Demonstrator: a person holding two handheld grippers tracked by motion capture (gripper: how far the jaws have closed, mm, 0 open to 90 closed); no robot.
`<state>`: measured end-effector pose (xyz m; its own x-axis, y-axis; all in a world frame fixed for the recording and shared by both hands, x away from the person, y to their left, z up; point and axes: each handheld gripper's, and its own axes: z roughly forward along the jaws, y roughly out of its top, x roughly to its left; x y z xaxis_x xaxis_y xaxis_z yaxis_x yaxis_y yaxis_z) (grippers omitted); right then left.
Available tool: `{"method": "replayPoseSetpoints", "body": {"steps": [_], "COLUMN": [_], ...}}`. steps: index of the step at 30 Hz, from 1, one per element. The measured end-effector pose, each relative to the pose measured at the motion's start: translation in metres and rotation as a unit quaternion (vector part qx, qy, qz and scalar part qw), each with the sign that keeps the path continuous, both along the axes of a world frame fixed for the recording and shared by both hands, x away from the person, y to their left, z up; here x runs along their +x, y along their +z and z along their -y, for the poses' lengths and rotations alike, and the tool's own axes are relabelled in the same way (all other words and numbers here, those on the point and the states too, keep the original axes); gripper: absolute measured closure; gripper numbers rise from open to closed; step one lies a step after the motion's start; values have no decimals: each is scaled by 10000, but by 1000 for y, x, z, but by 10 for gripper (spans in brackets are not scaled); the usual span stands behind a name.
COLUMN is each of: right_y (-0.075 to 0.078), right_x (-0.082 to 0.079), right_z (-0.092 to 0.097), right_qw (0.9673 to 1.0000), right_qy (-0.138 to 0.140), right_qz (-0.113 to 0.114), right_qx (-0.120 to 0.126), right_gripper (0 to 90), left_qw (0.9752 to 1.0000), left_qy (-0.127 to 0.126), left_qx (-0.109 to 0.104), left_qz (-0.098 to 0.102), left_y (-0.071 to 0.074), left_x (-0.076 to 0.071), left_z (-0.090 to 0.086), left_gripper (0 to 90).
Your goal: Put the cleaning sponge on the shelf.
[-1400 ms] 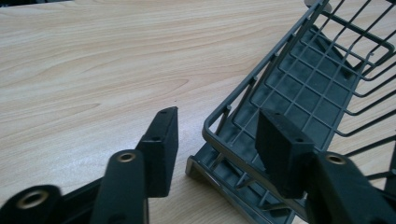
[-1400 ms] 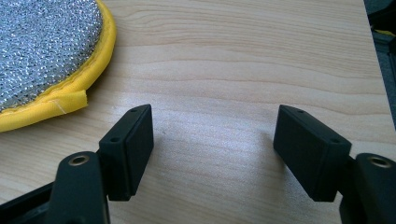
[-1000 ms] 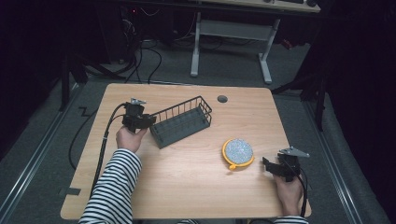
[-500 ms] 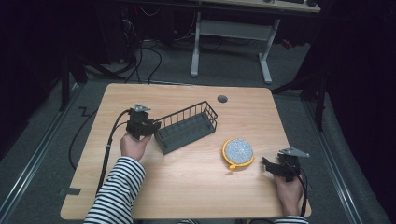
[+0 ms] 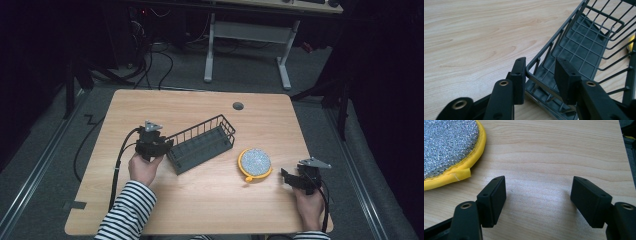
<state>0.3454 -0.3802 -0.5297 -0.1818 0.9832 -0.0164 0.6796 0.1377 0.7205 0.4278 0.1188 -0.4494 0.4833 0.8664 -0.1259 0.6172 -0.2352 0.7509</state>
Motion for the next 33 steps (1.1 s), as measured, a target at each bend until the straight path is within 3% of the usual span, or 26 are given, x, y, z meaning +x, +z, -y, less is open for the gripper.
{"method": "replayPoseSetpoints", "body": {"steps": [9, 14, 18, 20, 26, 33], "right_y": [0, 0, 0, 0, 0, 0], "right_x": [0, 0, 0, 0, 0, 0], "right_z": [0, 0, 0, 0, 0, 0], "right_qw": [10000, 10000, 10000, 10000, 10000, 10000], "right_qy": [3, 3, 2, 3, 1, 2], "right_qz": [7, 8, 9, 9, 8, 8], "right_qx": [1, 2, -1, -1, 1, -1], "right_gripper": [288, 288, 288, 288, 288, 288], "left_qw": [9999, 9999, 9997, 9995, 9987, 9979], "left_qy": [-86, -100, -155, -126, -52, 170], "left_qx": [-72, -135, -191, -270, -478, -575], "left_qz": [17, 12, -1, 39, 138, 240], "left_y": [-1, -2, -2, -1, 6, 9], "left_x": [-17, -20, -20, -19, -20, -25], "left_z": [3, 3, 1, -1, -12, -37], "left_gripper": [621, 608, 573, 508, 391, 379]}}
